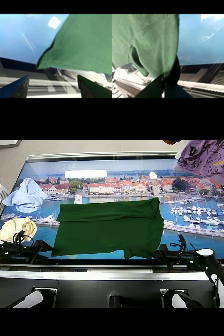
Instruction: Fold the clothes and pants, and hang the long-sleeved shirts on hangers.
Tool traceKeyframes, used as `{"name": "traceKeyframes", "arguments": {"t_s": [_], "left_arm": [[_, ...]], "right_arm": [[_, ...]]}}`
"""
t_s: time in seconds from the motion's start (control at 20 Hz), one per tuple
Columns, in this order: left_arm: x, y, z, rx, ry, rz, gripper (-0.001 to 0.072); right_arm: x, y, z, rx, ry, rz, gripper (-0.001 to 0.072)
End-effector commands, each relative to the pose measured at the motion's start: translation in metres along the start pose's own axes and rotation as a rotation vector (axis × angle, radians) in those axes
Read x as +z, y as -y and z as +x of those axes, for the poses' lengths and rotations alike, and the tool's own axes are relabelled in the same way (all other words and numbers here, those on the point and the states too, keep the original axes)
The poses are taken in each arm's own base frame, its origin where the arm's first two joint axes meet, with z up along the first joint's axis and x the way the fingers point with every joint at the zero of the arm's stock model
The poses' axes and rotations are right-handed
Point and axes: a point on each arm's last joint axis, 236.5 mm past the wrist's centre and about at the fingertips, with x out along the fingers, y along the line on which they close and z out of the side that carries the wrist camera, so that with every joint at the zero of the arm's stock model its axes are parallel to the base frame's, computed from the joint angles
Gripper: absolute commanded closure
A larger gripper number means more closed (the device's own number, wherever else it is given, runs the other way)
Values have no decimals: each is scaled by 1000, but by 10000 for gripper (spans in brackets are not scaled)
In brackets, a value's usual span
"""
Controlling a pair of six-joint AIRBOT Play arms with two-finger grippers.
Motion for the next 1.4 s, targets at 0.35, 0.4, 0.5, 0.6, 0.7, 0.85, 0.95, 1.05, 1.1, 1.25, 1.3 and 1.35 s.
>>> {"name": "traceKeyframes", "arguments": {"t_s": [0.35,0.4,0.5,0.6,0.7,0.85,0.95,1.05,1.1,1.25,1.3,1.35], "left_arm": [[6,1,25,30,-21,34,47],[9,1,26,31,-11,32,125],[13,1,26,32,7,26,185],[13,2,29,37,7,35,185],[12,4,33,43,-4,47,262],[7,7,40,51,-32,69,621],[5,10,39,51,-35,81,691],[7,14,28,59,-25,109,692],[10,18,20,67,-9,129,692],[20,33,-14,89,119,124,692],[21,36,-25,100,162,124,692],[18,34,-34,121,190,120,692]], "right_arm": [[0,0,0,0,1,-4,679],[0,0,0,0,2,-5,679],[1,-1,-1,0,7,-10,679],[3,-3,-3,0,26,-23,679],[4,-5,-6,1,41,-37,679],[4,-7,-7,3,44,-37,680],[4,-7,-7,1,44,-41,680],[4,-7,-12,-20,33,-74,680],[3,-9,-17,-34,30,-103,680],[-5,-18,-35,-71,39,-175,681],[-12,-21,-41,-82,46,-190,681],[-20,-21,-48,-101,52,-205,681]]}}
